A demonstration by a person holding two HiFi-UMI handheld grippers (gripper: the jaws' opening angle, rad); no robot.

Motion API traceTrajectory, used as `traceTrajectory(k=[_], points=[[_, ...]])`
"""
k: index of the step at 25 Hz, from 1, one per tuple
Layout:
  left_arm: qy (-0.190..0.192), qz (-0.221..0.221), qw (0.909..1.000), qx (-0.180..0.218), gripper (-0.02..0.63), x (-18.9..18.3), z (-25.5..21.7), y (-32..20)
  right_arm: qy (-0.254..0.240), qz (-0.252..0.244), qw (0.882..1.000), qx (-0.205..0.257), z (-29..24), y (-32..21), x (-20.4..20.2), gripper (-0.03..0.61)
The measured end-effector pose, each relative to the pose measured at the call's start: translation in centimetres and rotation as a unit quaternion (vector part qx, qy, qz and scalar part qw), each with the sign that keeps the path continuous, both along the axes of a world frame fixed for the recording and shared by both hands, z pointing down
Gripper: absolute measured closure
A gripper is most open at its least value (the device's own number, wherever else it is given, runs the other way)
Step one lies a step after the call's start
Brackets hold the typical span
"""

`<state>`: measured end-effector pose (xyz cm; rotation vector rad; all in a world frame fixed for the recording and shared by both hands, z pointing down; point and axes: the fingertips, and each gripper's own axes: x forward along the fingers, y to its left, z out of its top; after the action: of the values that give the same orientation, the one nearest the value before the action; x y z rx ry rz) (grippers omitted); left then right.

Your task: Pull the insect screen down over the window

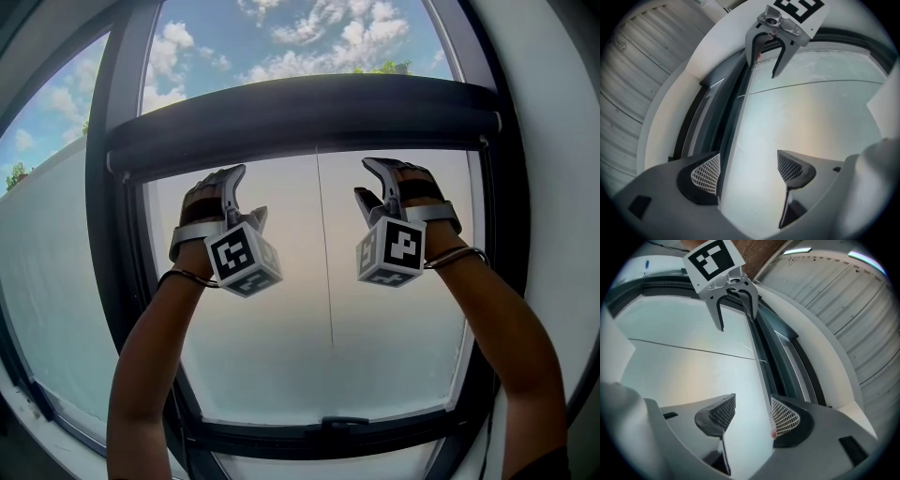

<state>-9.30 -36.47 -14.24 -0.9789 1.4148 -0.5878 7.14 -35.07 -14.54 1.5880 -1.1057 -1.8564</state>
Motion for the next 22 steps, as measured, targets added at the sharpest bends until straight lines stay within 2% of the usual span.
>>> traceTrajectory(k=[7, 12, 15, 19, 22], points=[[-0.006, -0.037, 0.9993, -0.004, 0.249, -0.8, -3.2, -0.6, 0.008, 0.034, 0.999, -0.017, -2.7, -0.8, 0.7, 0.336], [-0.02, -0.063, 0.9974, -0.028, 0.249, -1.2, -3.7, -2.1, 0.029, 0.058, 0.998, -0.019, -3.4, -1.4, 0.9, 0.336], [-0.033, -0.08, 0.9957, -0.035, 0.249, -1.3, -3.7, -2.7, 0.022, 0.07, 0.996, -0.042, -3.8, -2.0, 1.3, 0.336], [-0.033, -0.077, 0.9949, -0.055, 0.249, -1.2, -3.7, -2.9, 0.035, 0.105, 0.992, -0.061, -4.5, -2.9, 2.3, 0.336], [-0.041, -0.085, 0.9926, -0.077, 0.249, -1.2, -3.4, -2.9, 0.043, 0.113, 0.991, -0.062, -4.4, -3.0, 2.5, 0.336]])
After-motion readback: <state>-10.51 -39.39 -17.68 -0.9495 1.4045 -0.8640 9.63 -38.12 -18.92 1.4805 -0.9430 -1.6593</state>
